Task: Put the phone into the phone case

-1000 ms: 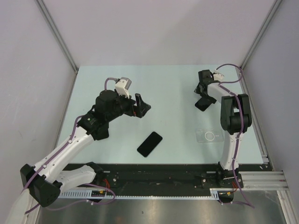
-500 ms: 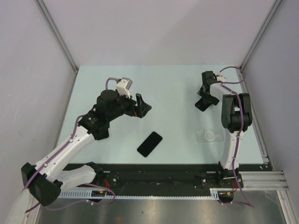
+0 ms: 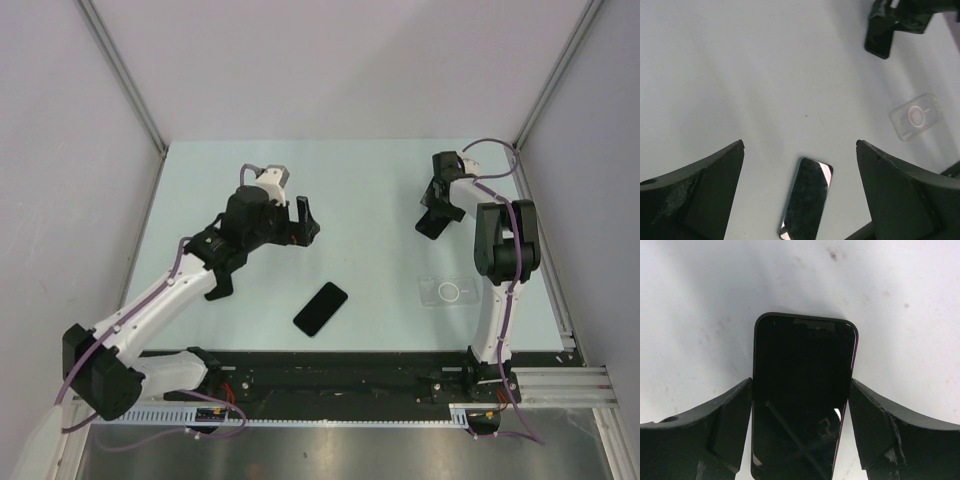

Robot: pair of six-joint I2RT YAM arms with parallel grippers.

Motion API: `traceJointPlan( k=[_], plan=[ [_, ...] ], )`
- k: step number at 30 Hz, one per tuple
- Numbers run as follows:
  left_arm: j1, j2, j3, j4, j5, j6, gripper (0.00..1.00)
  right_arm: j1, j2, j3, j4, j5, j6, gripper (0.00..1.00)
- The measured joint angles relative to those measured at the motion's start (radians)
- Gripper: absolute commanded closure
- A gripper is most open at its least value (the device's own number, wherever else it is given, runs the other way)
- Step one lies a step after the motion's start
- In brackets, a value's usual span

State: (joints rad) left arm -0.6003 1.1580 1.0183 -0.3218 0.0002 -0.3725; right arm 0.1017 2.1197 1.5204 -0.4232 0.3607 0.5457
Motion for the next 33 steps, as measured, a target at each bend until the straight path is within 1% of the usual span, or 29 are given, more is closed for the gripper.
traceJointPlan(
  k=[3, 4, 5, 7, 10, 12, 15, 17, 18, 21, 24, 28, 31, 33],
  plan=[
    [0.026, 0.078, 0.047, -0.06, -0.055, -0.016, 0.12, 0.016, -0.024, -0.039, 0.045, -0.056, -0.052, 0.46],
    [0.034, 0.093, 0.054, -0.069, -0.061, -0.021, 0.17, 0.028, -0.036, -0.056, 0.06, -0.075, -0.064, 0.48],
    [0.052, 0.111, 0.064, -0.082, -0.061, -0.024, 0.18, 0.039, -0.043, -0.067, 0.067, -0.092, -0.078, 0.49],
    [0.126, 0.143, 0.08, -0.118, -0.034, -0.042, 0.19, 0.07, -0.058, -0.086, 0.083, -0.135, -0.109, 0.49],
    [0.309, 0.167, 0.082, -0.159, 0.016, -0.077, 0.18, 0.12, -0.081, -0.123, 0.121, -0.199, -0.152, 0.49],
    [0.433, 0.168, 0.062, -0.165, 0.034, -0.1, 0.15, 0.148, -0.098, -0.147, 0.136, -0.242, -0.171, 0.49],
    [0.619, 0.157, -0.014, -0.161, 0.04, -0.126, 0.14, 0.184, -0.113, -0.164, 0.143, -0.298, -0.194, 0.5],
    [0.693, 0.149, -0.069, -0.161, 0.037, -0.135, 0.15, 0.206, -0.118, -0.171, 0.146, -0.321, -0.217, 0.52],
    [0.72, 0.146, -0.094, -0.161, 0.036, -0.141, 0.17, 0.214, -0.12, -0.174, 0.147, -0.328, -0.227, 0.52],
    [0.759, 0.151, -0.129, -0.173, 0.026, -0.149, 0.23, 0.232, -0.127, -0.182, 0.148, -0.36, -0.253, 0.52],
    [0.779, 0.2, -0.108, -0.188, -0.002, -0.143, 0.3, 0.239, -0.131, -0.185, 0.148, -0.398, -0.267, 0.52],
    [0.803, 0.288, -0.082, -0.2, -0.039, -0.132, 0.33, 0.238, -0.141, -0.198, 0.149, -0.428, -0.274, 0.52],
    [0.809, 0.326, -0.082, -0.211, -0.051, -0.124, 0.37, 0.237, -0.152, -0.209, 0.148, -0.434, -0.275, 0.53],
    [0.81, 0.357, -0.077, -0.218, -0.055, -0.118, 0.37, 0.235, -0.157, -0.212, 0.148, -0.443, -0.275, 0.53]
  ],
)
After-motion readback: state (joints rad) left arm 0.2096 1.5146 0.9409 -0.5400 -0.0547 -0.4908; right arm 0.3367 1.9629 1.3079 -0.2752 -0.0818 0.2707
